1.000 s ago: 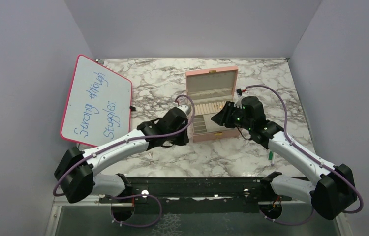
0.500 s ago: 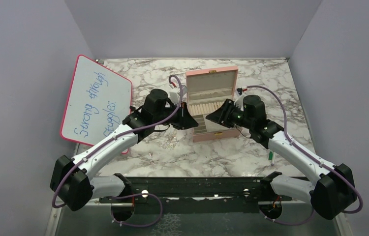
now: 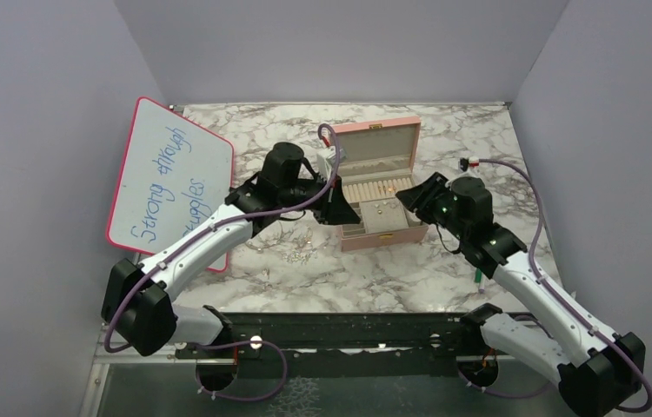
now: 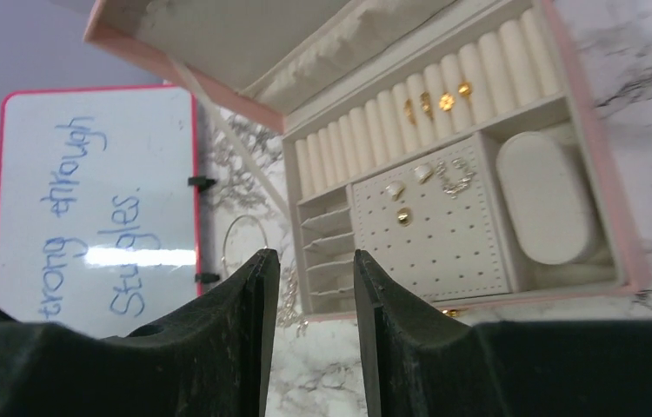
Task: Organize the mixed jewelry
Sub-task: Place the jewelry in the jewelry box.
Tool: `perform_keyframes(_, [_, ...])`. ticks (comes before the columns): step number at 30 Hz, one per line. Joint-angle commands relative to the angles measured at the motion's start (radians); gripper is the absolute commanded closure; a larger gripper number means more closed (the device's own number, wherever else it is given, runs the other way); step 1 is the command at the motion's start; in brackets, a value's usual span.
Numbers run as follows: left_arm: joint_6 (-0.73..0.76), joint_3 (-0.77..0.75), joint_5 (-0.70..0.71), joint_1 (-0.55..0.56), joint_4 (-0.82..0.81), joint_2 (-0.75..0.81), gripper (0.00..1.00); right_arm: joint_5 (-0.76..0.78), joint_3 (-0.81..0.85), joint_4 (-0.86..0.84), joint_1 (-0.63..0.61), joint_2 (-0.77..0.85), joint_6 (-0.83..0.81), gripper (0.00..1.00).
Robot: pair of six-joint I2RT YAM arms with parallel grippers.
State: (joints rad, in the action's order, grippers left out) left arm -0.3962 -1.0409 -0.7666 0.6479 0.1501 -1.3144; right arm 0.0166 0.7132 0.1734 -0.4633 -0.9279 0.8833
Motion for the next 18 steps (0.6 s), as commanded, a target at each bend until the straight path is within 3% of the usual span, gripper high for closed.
perform_keyframes(1, [0.170, -0.093, -0.050, 0.006, 0.109, -0.030, 0.94, 0.248, -0.027, 0.089, 0.005, 0.058, -0.057, 0.58])
perform_keyframes(9, [0.269, -0.266, 0.095, 0.085, 0.277, -0.192, 0.94, 0.347, -0.063, 0.160, 0.005, 0.106, -0.059, 0.58])
perform_keyframes(12, [0.270, -0.404, 0.185, 0.109, 0.406, -0.299, 0.93, 0.391, -0.096, 0.187, 0.005, 0.125, -0.048, 0.58])
perform_keyframes(18, [0.229, -0.546, 0.250, 0.124, 0.488, -0.448, 0.93, 0.442, -0.165, 0.199, 0.005, 0.186, -0.022, 0.58])
